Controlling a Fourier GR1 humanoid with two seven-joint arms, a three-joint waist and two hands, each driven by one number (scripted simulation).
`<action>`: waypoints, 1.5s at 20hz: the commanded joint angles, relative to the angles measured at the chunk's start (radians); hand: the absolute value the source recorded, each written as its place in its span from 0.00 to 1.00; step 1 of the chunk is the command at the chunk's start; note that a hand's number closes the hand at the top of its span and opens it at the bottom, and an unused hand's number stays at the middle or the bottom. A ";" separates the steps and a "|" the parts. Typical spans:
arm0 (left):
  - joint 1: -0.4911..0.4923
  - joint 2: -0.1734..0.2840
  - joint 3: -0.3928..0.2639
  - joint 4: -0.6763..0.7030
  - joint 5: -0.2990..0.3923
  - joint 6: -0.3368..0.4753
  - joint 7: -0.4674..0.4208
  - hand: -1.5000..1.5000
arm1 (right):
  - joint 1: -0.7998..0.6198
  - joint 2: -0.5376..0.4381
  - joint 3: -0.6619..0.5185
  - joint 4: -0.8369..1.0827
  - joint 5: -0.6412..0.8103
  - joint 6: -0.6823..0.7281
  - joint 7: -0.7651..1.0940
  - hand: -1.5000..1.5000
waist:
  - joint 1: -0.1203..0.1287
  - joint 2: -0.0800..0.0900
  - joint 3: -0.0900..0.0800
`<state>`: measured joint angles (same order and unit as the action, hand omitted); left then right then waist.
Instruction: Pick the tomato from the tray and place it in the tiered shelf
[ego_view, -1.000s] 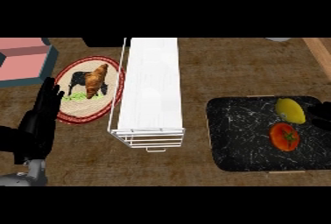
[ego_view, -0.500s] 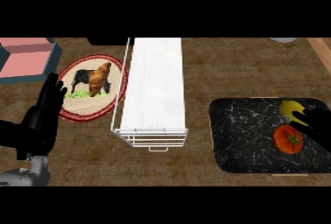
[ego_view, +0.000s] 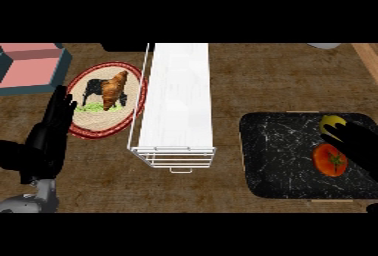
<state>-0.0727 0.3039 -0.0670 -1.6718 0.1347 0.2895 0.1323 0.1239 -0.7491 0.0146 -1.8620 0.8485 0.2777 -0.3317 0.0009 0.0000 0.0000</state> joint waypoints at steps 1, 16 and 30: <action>0.029 0.001 0.026 -0.054 -0.018 -0.026 0.044 0.50 | -0.005 0.059 -0.011 0.055 0.059 -0.005 -0.047 0.00 | 0.000 -0.001 0.000; -0.062 -0.077 0.081 0.024 -0.079 -0.061 0.050 0.50 | -0.189 0.170 -0.042 0.320 0.185 -0.044 -0.200 0.00 | 0.000 0.000 0.000; 0.029 -0.076 0.151 -0.022 -0.060 -0.171 0.003 0.50 | -0.213 0.253 -0.008 0.451 0.330 -0.075 -0.235 1.00 | 0.003 0.000 0.000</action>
<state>-0.0879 0.2078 0.0464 -1.6751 0.0424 0.1725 0.1577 -0.0669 -0.5221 -0.0101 -1.4631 1.1432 0.2151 -0.5597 0.0013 -0.0029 -0.0063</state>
